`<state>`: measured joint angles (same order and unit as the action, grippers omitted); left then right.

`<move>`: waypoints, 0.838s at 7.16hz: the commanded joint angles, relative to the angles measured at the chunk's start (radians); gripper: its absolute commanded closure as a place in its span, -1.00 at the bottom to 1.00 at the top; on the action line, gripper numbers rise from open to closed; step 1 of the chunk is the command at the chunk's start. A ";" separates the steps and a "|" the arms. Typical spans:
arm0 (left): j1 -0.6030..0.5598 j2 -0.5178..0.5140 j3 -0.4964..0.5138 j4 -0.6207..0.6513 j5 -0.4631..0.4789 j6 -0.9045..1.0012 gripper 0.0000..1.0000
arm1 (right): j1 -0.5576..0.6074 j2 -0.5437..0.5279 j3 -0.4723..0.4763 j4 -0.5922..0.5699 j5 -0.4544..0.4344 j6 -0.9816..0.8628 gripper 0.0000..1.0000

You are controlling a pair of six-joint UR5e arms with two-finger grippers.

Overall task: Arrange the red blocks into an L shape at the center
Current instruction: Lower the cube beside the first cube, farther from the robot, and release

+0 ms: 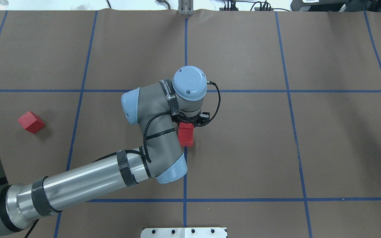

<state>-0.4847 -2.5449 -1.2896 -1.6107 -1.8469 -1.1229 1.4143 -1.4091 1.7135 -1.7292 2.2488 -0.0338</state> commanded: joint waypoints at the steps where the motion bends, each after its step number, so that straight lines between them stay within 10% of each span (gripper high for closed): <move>1: 0.000 0.002 0.001 0.000 0.000 0.000 -0.01 | 0.000 -0.001 0.000 -0.001 0.000 0.000 -1.00; 6: 0.002 0.002 0.001 0.000 0.000 0.002 -0.32 | 0.000 -0.001 0.000 0.000 0.000 0.002 -1.00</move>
<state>-0.4843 -2.5435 -1.2892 -1.6107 -1.8469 -1.1219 1.4143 -1.4097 1.7135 -1.7292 2.2488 -0.0326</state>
